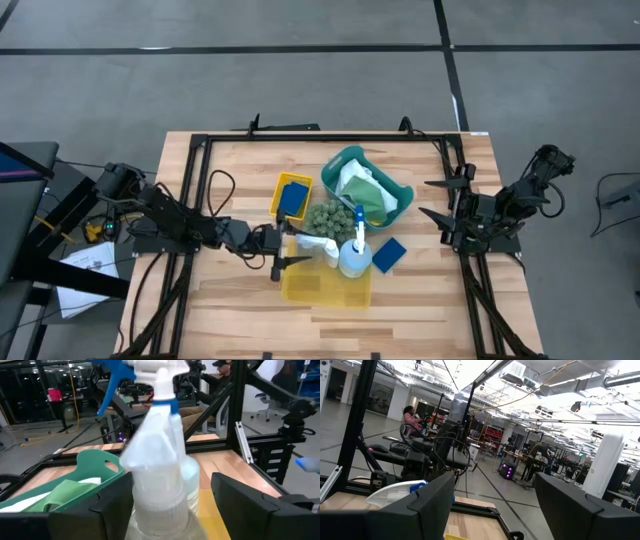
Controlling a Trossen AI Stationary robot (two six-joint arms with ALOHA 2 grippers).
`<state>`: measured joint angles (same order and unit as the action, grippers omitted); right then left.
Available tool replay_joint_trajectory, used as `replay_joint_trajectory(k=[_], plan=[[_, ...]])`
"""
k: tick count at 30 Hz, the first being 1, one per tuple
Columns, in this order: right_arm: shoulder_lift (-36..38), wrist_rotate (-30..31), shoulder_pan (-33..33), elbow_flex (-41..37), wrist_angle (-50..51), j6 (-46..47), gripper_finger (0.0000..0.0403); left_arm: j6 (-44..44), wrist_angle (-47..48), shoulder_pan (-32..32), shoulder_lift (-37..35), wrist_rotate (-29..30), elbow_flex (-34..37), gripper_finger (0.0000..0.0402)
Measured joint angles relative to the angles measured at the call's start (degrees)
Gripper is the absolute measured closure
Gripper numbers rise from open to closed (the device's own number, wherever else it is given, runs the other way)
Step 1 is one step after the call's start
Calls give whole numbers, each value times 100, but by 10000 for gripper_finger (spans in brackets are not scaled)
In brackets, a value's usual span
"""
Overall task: Pick & Place Kitchen Items
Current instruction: Put the transparent spray bottle into the bottom yellow bin
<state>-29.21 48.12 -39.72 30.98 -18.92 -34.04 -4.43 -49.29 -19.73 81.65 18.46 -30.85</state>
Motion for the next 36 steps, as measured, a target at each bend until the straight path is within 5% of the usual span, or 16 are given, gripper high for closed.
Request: replay_joint_trajectory(k=[15, 27, 36], plan=[[0, -2, -1, 0, 0, 0, 135, 32, 1999, -742, -1364, 4, -20, 144], [-2, -2, -2, 0, -2, 0, 135, 37, 2092, -678, -1356, 526, -20, 152], [0, -2, 0, 0, 0, 0, 135, 111, 2222, -560, -1209, 1024, 5, 122]])
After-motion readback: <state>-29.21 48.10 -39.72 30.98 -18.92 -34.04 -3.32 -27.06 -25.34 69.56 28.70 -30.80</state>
